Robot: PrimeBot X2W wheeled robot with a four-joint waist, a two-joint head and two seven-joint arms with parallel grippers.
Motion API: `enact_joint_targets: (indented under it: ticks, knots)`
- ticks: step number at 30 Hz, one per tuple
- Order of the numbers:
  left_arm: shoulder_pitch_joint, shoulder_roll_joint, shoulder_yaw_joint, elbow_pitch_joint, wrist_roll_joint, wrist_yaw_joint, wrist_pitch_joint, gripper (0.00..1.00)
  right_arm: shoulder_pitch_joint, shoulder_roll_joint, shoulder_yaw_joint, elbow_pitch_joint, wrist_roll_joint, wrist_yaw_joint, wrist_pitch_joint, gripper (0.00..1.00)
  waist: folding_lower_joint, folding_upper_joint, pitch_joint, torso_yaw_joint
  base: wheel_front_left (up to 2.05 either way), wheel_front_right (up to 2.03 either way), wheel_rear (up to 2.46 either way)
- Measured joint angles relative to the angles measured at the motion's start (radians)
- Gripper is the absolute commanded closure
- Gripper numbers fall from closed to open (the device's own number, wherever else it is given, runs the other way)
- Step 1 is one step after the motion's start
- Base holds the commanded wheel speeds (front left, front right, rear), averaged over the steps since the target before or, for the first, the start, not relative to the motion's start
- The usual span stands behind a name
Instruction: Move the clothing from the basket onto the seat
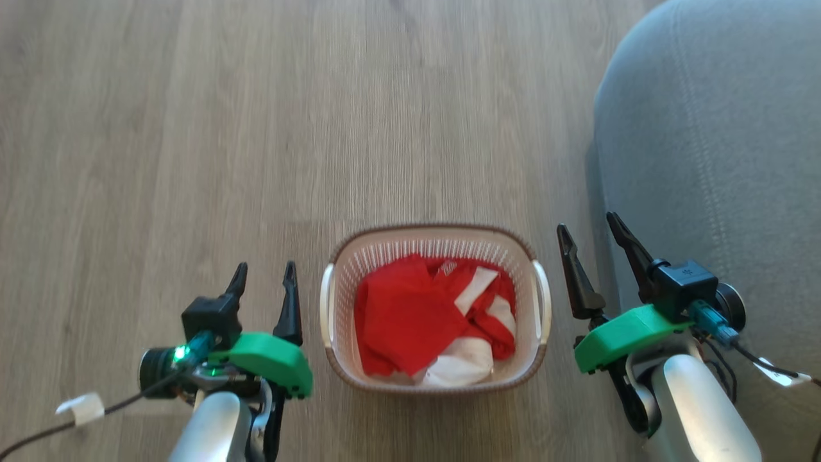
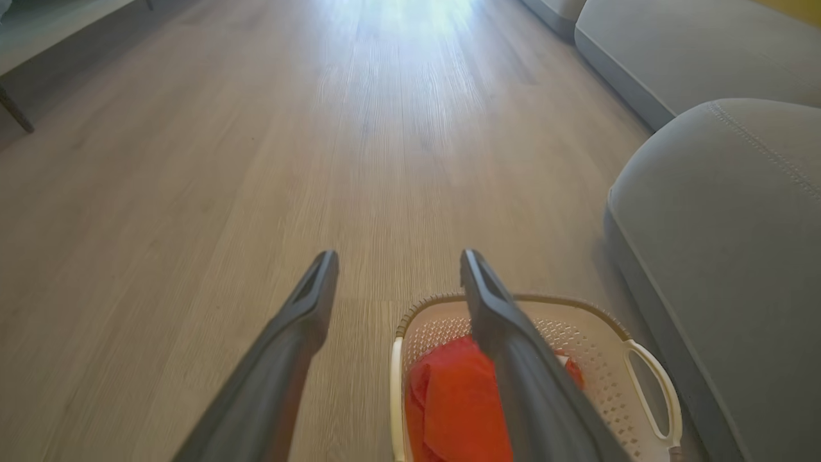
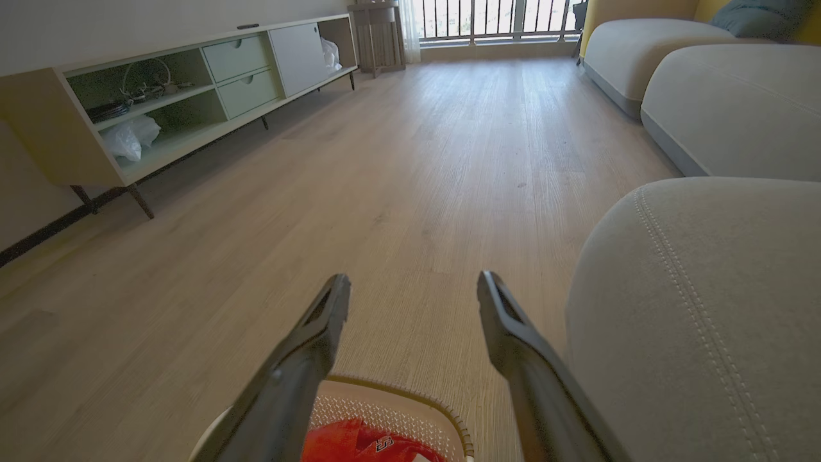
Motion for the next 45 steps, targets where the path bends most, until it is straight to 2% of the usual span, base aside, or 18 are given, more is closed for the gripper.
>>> enact_joint_targets:
  ticks: [12, 18, 23, 28, 35, 45]
  knots:
    - [-0.209, -0.007, -0.049, 0.221, -0.006, -0.039, 0.0, 0.0, -0.056, -0.002, -0.023, -0.004, -0.012, 0.0, 0.0, 0.0, 0.0, 0.0, 0.219, -0.007, 0.0, 0.0, 0.0]
    - [-0.327, -0.01, -0.097, 0.355, 0.021, -0.07, 0.0, 0.0, -0.065, -0.002, -0.079, -0.108, -0.026, 0.0, 0.0, 0.0, 0.0, 0.0, 0.323, -0.021, 0.0, 0.0, 0.0]
    - [-0.425, -0.011, -0.17, 0.497, 0.036, -0.104, 0.0, 0.0, -0.063, -0.002, -0.095, -0.259, -0.026, 0.0, 0.0, 0.0, 0.0001, 0.0, 0.399, -0.037, 0.0, 0.0, 0.0]
    - [-0.511, -0.012, -0.224, 0.597, 0.035, -0.122, 0.0, 0.0, -0.057, -0.003, -0.11, -0.347, -0.025, 0.0, 0.0, 0.0, 0.0001, 0.0, 0.467, -0.054, 0.0, 0.0, 0.0]
    - [-0.638, -0.013, -0.302, 0.647, 0.0, -0.132, 0.0, 0.0, -0.043, -0.003, -0.129, -0.365, -0.029, 0.0, 0.0, 0.0, 0.0001, -0.0001, 0.568, -0.076, 0.0, 0.0, 0.0]
    - [-0.782, -0.014, -0.481, 0.762, -0.052, -0.151, 0.002, 0.0, -0.04, -0.002, -0.094, -0.406, -0.03, 0.0, 0.0, 0.0, 0.0001, -0.0001, 0.684, -0.098, 0.0, 0.0, 0.0]
